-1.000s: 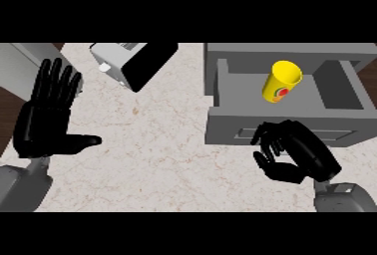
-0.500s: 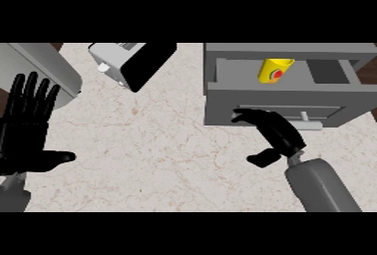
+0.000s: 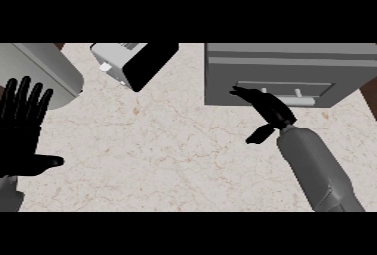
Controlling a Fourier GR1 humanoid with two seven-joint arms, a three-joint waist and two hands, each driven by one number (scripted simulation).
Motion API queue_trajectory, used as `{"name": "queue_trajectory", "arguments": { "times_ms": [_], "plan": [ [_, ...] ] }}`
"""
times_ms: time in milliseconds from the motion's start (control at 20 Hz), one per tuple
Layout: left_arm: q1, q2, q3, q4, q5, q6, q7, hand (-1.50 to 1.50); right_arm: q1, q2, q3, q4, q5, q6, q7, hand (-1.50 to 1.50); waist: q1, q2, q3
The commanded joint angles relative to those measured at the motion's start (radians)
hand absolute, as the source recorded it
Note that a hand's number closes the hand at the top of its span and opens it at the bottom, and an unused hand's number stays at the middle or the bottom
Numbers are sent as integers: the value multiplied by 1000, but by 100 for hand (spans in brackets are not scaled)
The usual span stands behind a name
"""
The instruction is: Pick up the cup, place it into the drawer and close the drawer
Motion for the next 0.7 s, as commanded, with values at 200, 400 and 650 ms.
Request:
{"name": "queue_trajectory", "arguments": {
  "times_ms": [200, 400, 650],
  "plan": [
    [-28, -5, 44, 9, 5, -24, 35, -150, -223, -77, -116, 375, -27, 16, -160, -150, 16, 13, 3],
    [-37, -27, 26, 74, -15, -88, -7, -150, -309, -93, -131, 456, -15, 10, -148, -150, 37, 27, 4],
    [-38, -40, 12, 76, -48, -83, -13, -150, -368, -134, -155, 516, -25, 40, -166, -150, 43, 29, 4]
  ]
}}
